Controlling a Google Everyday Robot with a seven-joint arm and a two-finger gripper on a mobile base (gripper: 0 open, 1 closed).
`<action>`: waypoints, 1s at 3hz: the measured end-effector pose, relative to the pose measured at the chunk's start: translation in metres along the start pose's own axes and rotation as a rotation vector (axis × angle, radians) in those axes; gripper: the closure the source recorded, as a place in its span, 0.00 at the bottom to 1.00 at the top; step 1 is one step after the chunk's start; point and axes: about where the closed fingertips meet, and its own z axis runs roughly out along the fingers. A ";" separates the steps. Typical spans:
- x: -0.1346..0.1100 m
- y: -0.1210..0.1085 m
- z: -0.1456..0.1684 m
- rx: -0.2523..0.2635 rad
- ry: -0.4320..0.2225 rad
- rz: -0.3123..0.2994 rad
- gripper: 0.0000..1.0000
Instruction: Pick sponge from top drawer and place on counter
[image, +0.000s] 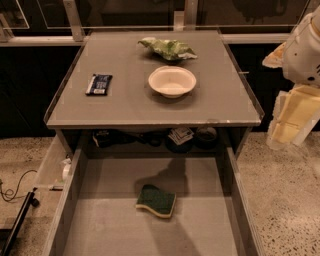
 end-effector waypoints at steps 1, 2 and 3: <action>0.000 0.000 0.000 0.000 0.000 0.000 0.00; -0.002 0.007 0.006 -0.008 -0.022 -0.006 0.00; -0.008 0.032 0.038 -0.046 -0.117 -0.043 0.00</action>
Offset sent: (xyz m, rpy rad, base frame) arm -0.0095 0.0101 -0.0224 0.0476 0.0240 0.0309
